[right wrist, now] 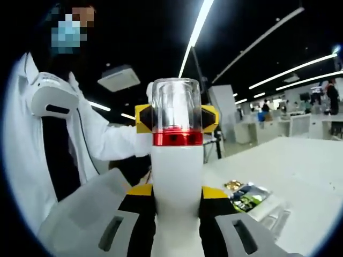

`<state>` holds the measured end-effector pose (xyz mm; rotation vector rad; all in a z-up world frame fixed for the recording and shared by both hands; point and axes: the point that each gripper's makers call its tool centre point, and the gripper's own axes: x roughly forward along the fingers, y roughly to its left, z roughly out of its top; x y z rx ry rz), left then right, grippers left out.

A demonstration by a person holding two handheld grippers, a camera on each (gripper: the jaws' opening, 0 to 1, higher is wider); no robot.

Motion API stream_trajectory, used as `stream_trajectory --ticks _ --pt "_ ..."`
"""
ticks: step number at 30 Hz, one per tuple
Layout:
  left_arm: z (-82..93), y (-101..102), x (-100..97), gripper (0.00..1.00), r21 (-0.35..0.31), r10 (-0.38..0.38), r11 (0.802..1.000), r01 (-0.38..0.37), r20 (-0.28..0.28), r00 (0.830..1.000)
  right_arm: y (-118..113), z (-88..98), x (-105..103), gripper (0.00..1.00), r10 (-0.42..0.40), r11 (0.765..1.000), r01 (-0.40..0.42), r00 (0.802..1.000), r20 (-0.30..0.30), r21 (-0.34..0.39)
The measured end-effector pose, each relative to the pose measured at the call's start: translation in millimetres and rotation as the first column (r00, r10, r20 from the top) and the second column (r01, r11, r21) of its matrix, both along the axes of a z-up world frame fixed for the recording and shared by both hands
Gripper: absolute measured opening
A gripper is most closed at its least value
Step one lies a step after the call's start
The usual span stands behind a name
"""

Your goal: Arrange the skincare products in the storage area until every visible bottle or jar stands upright without overlapping.

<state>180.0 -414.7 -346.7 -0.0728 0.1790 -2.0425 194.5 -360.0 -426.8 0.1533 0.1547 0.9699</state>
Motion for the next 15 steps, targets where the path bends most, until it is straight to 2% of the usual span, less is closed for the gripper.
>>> stream_trajectory --ticks 9,13,15 --pt "-11.6 -1.2 1.4 0.23 0.01 0.008 1.0 -0.008 0.027 1.0 -3.0 -9.6 3.4 0.24 -0.001 0.999 0.002 0.999 0.034 -0.032" --pt "-19.8 -1.7 1.1 0.23 -0.003 0.009 1.0 -0.008 0.073 0.997 -5.0 -19.1 6.2 0.24 0.012 0.998 -0.008 0.998 0.065 -0.064" --pt "-27.3 -2.6 2.9 0.23 0.013 0.01 1.0 -0.012 0.1 0.995 -5.6 -24.8 7.7 0.24 0.017 0.997 -0.011 0.998 0.066 -0.079"
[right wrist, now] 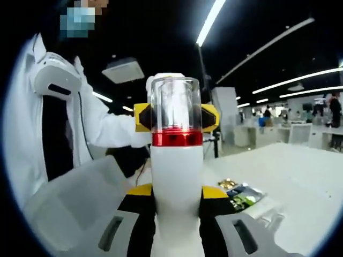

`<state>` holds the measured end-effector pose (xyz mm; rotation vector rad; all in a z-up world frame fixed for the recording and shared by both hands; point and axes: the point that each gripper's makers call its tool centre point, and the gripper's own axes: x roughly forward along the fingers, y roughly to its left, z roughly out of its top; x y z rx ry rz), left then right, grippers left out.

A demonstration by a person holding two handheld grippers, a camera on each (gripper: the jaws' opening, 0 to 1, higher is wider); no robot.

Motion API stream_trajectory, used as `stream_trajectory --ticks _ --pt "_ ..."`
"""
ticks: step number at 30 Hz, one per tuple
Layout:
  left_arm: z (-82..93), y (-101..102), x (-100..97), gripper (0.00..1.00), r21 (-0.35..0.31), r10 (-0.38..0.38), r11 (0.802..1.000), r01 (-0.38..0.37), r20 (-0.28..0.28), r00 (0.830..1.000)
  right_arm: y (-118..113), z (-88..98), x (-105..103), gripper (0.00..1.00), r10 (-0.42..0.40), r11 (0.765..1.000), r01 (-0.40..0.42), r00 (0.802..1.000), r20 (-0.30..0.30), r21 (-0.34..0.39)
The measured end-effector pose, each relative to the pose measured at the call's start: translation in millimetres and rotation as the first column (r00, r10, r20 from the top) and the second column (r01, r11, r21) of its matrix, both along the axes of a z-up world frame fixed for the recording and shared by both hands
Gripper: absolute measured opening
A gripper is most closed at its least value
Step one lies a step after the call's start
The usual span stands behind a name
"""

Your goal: Arrange the skincare products in the storage area until every visible bottle or jar stands upright without overlapping.

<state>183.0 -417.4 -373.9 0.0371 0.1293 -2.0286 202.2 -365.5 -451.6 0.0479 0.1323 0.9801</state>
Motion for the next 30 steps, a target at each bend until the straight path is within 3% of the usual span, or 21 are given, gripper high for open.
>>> stream_trajectory --ticks 5,13,23,30 --pt "-14.7 -1.6 0.4 0.23 0.015 -0.004 1.0 0.003 0.056 0.998 -1.1 -14.1 3.8 0.24 0.009 0.999 -0.008 0.999 0.035 -0.034" --pt "-39.4 -7.5 6.0 0.23 0.04 -0.013 0.999 0.009 0.113 0.993 -5.2 -37.3 13.0 0.24 0.01 0.997 -0.007 0.999 0.038 -0.077" --pt "-56.8 -14.8 15.8 0.23 0.032 -0.01 0.999 0.006 0.137 0.991 -11.4 -54.6 26.3 0.24 0.014 0.995 -0.01 0.999 0.038 -0.102" --pt "-70.6 -19.4 27.5 0.23 0.044 -0.004 0.999 -0.001 0.121 0.993 -12.3 -66.2 33.9 0.24 0.007 0.995 -0.004 1.0 0.024 -0.104"
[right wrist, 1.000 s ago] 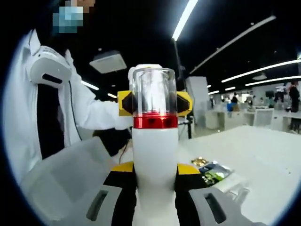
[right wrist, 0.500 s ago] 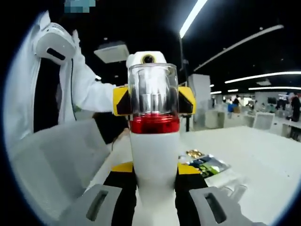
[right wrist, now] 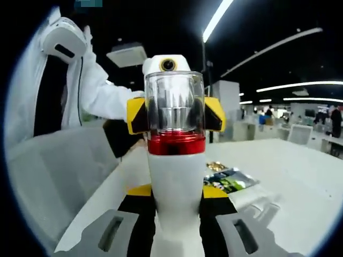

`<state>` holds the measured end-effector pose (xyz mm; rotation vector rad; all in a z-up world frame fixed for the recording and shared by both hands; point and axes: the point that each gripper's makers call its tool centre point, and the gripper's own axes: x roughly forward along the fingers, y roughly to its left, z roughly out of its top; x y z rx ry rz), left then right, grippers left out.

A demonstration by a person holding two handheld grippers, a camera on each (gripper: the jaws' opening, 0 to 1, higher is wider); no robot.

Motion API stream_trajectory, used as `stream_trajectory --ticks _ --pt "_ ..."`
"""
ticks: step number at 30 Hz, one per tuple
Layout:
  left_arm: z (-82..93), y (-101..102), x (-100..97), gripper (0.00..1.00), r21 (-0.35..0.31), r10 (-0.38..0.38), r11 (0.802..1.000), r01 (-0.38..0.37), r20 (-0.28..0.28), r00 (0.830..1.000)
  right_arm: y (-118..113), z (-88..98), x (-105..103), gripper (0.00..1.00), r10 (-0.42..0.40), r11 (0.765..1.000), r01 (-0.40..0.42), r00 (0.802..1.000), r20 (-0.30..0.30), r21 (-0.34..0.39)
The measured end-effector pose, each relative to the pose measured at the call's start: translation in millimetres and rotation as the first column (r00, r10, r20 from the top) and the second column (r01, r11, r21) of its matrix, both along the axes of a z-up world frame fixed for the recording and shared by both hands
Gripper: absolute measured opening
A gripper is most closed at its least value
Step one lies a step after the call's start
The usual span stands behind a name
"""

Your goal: Arrange the skincare products in the storage area until every visible bottle or jar stands upright without overlapping.

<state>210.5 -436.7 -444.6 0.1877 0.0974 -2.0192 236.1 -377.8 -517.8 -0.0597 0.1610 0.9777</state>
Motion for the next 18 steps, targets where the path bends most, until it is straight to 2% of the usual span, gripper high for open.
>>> stream_trajectory --ticks 4,11,18 --pt "-8.9 -2.7 2.7 0.23 0.003 0.0 1.0 0.0 0.006 1.0 -1.8 -7.3 2.8 0.24 -0.011 1.0 0.011 1.0 -0.014 -0.005" --pt "-19.4 -5.8 7.5 0.23 0.002 0.006 1.0 -0.006 -0.017 1.0 -4.1 -15.8 3.4 0.24 -0.014 1.0 0.013 0.999 -0.043 -0.012" --pt "-21.3 -7.5 5.3 0.23 0.008 0.003 1.0 -0.003 -0.027 1.0 -8.7 -23.5 4.6 0.24 -0.018 1.0 0.018 0.998 -0.054 -0.005"
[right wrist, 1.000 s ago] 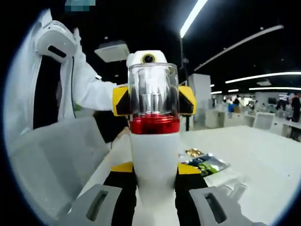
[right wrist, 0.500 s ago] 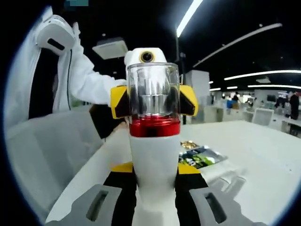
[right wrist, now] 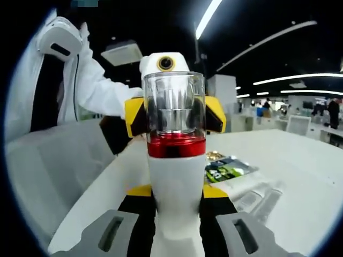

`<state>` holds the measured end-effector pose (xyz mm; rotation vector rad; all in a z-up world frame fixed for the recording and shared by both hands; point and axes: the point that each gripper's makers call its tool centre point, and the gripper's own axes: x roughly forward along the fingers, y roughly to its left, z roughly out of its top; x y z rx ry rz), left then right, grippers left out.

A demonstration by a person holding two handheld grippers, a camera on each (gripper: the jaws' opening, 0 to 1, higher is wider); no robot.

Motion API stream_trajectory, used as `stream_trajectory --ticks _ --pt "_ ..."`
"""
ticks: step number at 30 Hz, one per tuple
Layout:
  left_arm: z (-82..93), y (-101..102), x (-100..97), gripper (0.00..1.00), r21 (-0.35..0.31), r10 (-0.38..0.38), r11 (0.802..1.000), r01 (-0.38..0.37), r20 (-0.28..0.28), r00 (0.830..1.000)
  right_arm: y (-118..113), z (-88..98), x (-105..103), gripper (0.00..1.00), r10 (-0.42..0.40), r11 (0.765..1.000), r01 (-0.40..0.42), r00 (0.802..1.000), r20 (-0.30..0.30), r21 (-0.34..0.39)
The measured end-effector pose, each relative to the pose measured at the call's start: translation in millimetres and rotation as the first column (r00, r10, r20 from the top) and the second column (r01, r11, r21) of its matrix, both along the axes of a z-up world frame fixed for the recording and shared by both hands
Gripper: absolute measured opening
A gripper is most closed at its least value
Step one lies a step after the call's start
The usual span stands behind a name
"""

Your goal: Arrange the skincare products in the storage area until every visible bottle or jar stands upright without overlapping.

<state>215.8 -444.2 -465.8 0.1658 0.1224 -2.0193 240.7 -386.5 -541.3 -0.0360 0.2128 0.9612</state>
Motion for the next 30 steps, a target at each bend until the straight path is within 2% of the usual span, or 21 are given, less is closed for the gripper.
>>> stream_trajectory --ticks 8,12,17,21,23,30 --pt "-9.5 2.5 0.6 0.23 -0.012 0.005 1.0 -0.005 -0.025 1.0 -0.4 -6.1 -0.8 0.24 -0.004 1.0 0.004 1.0 -0.012 0.004" --pt "-6.6 1.3 2.4 0.23 -0.027 0.012 1.0 -0.013 -0.045 0.999 -1.0 -5.7 0.9 0.25 -0.01 1.0 0.01 1.0 -0.015 0.017" --pt "-3.4 0.3 0.3 0.23 -0.034 0.017 0.999 -0.02 -0.063 0.998 0.0 -5.3 1.5 0.25 0.0 0.999 0.002 0.999 -0.051 0.039" --pt "-1.2 -1.8 -2.4 0.23 -0.046 0.02 0.999 -0.023 -0.069 0.997 0.2 -5.5 1.0 0.25 -0.005 0.999 0.007 0.999 -0.05 0.045" --pt "-5.6 0.8 4.3 0.23 -0.049 0.018 0.999 -0.022 -0.073 0.997 0.2 -5.5 0.8 0.26 -0.006 0.999 0.009 0.999 -0.049 0.048" --pt "-1.3 -1.3 4.9 0.23 -0.057 0.031 0.998 -0.037 -0.099 0.995 -1.3 -5.3 2.0 0.26 -0.016 0.998 0.02 0.998 -0.061 0.063"
